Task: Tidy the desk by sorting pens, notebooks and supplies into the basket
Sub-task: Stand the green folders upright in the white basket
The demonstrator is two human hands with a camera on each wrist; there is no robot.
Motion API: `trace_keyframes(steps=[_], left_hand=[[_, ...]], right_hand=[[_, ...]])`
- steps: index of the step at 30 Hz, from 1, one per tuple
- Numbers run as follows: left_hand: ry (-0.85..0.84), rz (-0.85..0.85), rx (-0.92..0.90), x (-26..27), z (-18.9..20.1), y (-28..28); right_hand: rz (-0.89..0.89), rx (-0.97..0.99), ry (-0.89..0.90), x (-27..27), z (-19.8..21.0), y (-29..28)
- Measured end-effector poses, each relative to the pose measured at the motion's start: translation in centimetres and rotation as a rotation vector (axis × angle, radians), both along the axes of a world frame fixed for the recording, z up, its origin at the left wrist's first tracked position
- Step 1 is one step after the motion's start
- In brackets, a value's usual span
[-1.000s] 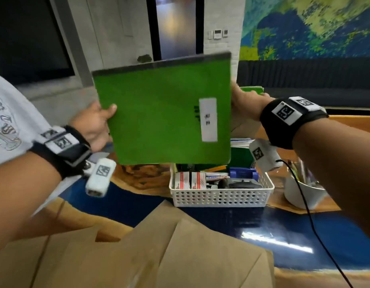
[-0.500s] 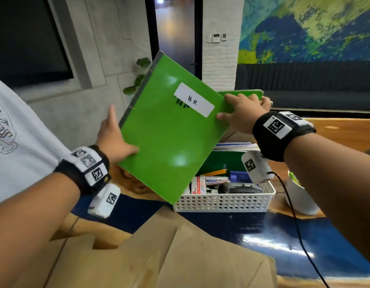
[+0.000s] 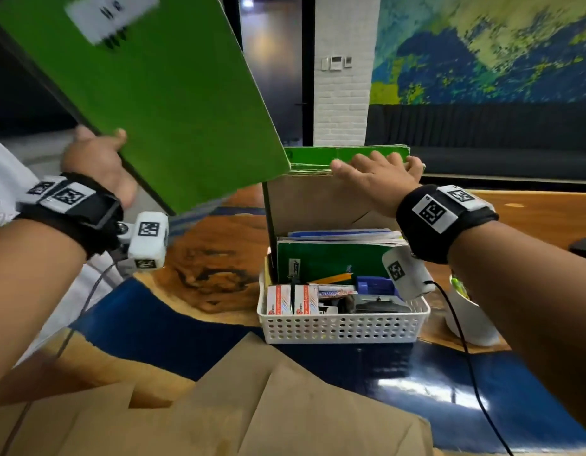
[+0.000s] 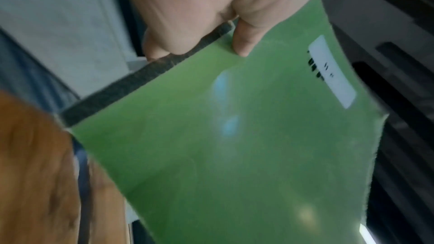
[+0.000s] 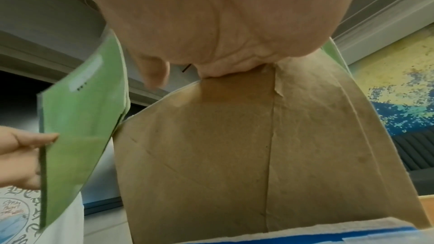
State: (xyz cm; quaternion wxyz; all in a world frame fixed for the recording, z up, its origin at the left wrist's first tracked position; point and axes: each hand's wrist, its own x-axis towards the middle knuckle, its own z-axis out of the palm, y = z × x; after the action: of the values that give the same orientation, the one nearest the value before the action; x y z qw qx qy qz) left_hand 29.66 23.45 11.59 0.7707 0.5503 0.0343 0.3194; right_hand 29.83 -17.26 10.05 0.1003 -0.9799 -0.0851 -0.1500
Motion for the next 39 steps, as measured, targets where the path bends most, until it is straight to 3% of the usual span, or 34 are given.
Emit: trace_keyframes(steps=[3, 6, 8, 10, 12, 13, 16, 18, 24, 30, 35, 39], left_hand=[[0.047, -0.137, -0.173, 3.9, -1.9, -0.1], [0.16, -0.277, -0.425, 3.1, -0.9, -4.8], [0.143, -0.287, -0.543, 3.6, -0.4, -6.8], [0.198, -0.256, -0.529, 5.1, -1.2, -7.9], [0.296, -0.256, -0.33, 8.5, -4.3, -7.9], [0.322, -0.338, -0.22, 9.2, -5.8, -8.7], [0.345, -0.521, 0.013, 5.2, -7.5, -14.6], [0.371, -0.506, 0.15, 5.2, -9.0, -16.6], [0.551, -0.418, 0.321, 7.0, -10.8, -16.5], [0.628, -0.476, 0.439, 7.2, -11.9, -15.0], [0.678, -0.52, 0.932, 5.8, -11.0, -13.5], [0.819, -0.312, 1.338, 1.6, -11.8, -12.3]], right_hand=[[-0.024, -0.059, -0.031, 0.2, -0.2, 0.2], [-0.016, -0.068, -0.078, 0.4, -0.6, 0.1], [-0.012, -0.071, -0.101, 0.7, -0.9, 0.1], [-0.011, -0.065, -0.127, 1.0, -1.1, 0.0], [-0.012, -0.06, -0.141, 1.1, -1.2, 0.0], [-0.013, -0.062, -0.147, 1.2, -1.2, 0.0], [-0.017, -0.063, -0.171, 1.4, -1.2, 0.1], [-0.02, -0.067, -0.177, 1.6, -1.1, 0.2], [-0.029, -0.086, -0.173, 2.1, -0.9, 0.3], [-0.042, -0.008, -0.179, 2.8, -1.1, 0.6], [-0.063, -0.014, -0.178, 3.5, -0.6, 1.0], [-0.102, -0.025, -0.182, 4.3, -0.8, 1.3]])
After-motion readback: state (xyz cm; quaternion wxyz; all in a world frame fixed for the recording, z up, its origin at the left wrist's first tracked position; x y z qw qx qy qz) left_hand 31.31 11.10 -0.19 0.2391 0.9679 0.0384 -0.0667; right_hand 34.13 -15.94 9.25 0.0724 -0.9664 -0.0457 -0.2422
